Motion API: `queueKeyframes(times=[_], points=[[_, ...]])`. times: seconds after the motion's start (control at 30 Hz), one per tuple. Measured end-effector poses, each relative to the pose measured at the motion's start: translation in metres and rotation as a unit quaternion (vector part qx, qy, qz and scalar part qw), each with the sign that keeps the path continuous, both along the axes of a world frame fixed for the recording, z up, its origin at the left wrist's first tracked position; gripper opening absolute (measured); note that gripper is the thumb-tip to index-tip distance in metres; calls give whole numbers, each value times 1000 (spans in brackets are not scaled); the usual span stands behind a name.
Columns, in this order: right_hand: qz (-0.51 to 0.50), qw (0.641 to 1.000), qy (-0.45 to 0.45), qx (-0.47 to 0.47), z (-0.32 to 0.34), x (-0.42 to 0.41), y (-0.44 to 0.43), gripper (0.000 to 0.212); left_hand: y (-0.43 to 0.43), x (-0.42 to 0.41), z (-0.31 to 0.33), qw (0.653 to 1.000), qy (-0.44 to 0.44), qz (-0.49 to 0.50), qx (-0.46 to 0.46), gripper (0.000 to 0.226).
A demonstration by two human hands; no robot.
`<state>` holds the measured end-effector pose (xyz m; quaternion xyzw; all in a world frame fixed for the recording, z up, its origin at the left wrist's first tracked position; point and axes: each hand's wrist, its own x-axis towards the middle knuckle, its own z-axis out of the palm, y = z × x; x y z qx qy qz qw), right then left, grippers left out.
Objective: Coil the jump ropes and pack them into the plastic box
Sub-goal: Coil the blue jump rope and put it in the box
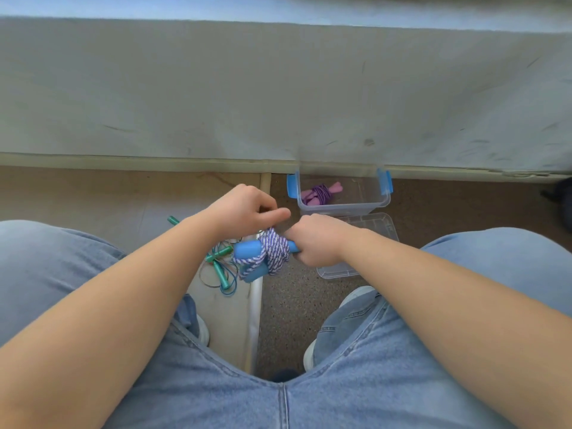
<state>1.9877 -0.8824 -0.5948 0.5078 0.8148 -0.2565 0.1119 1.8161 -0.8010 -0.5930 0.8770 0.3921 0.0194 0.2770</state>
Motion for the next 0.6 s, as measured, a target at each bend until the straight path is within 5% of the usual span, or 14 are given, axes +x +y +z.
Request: queueKeyframes(times=[0.13,0.23,0.33,0.43,0.6], points=[[-141,971,192,4,3,3,0,28,7,-8,-8,947,-101,187,-243,50],[-274,921,275,21,7,4,5,25,2,-15,-15,960,-33,208,-184,35],[-376,903,196,76,5,12,17,15,-9,-3,-11,968,-70,185,-154,37],[-465,874,128,59,-2,24,26,12,-22,14,-8,991,0,80,-106,40],[-387,920,-60,15,-11,26,17,32,-26,18,5,972,157,-134,113,42]])
